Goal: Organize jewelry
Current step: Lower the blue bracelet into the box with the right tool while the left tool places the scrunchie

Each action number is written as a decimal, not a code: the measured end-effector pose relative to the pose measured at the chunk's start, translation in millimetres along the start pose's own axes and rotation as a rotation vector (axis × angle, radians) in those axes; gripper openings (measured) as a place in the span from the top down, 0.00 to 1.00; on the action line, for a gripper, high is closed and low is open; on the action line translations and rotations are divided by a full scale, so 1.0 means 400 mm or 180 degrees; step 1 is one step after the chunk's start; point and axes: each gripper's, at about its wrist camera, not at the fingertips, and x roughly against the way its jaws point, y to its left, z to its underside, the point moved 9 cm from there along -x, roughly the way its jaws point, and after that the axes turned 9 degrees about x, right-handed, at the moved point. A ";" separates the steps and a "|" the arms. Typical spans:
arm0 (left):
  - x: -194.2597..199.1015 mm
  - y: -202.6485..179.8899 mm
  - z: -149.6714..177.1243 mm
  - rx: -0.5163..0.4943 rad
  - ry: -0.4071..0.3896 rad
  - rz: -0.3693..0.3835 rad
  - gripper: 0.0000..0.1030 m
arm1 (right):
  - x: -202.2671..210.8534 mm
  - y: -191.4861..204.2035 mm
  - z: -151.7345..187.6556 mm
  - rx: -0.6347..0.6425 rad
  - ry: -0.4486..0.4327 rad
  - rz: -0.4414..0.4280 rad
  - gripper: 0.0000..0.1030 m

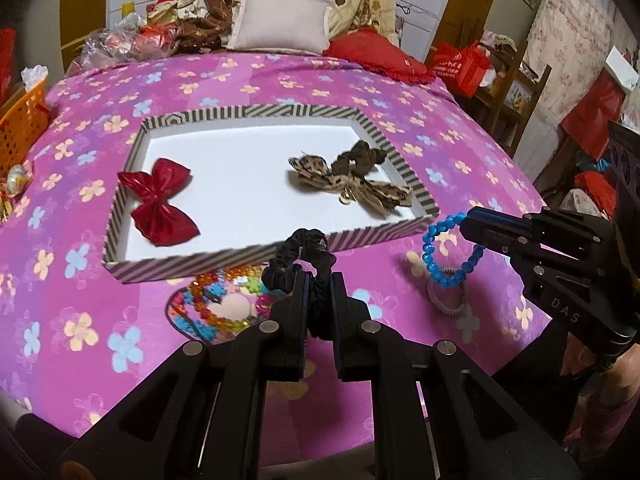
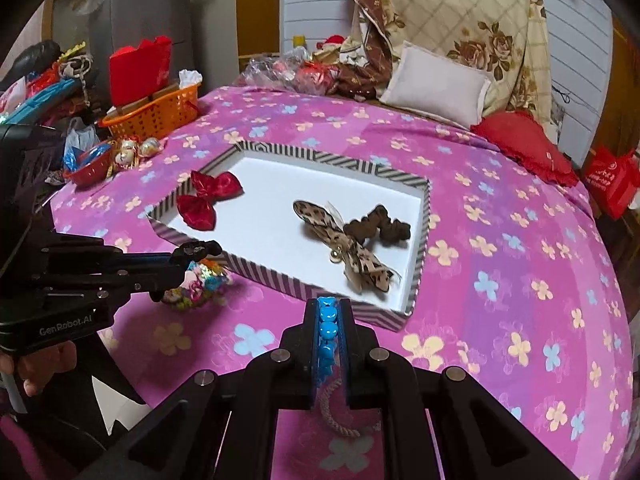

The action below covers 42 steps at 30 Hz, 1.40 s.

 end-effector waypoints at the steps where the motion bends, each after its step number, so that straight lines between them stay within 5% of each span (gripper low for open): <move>1: 0.003 0.004 -0.004 0.0005 -0.0015 -0.0010 0.92 | 0.003 0.004 -0.007 0.0015 -0.0016 0.0001 0.92; 23: 0.012 0.120 -0.093 0.0126 -0.0226 -0.0378 0.92 | -0.029 0.072 -0.137 0.0114 -0.0187 -0.0142 0.92; 42: 0.002 0.173 -0.143 0.0262 -0.0267 -0.0470 0.92 | -0.077 0.097 -0.198 0.0129 -0.0183 -0.0250 0.92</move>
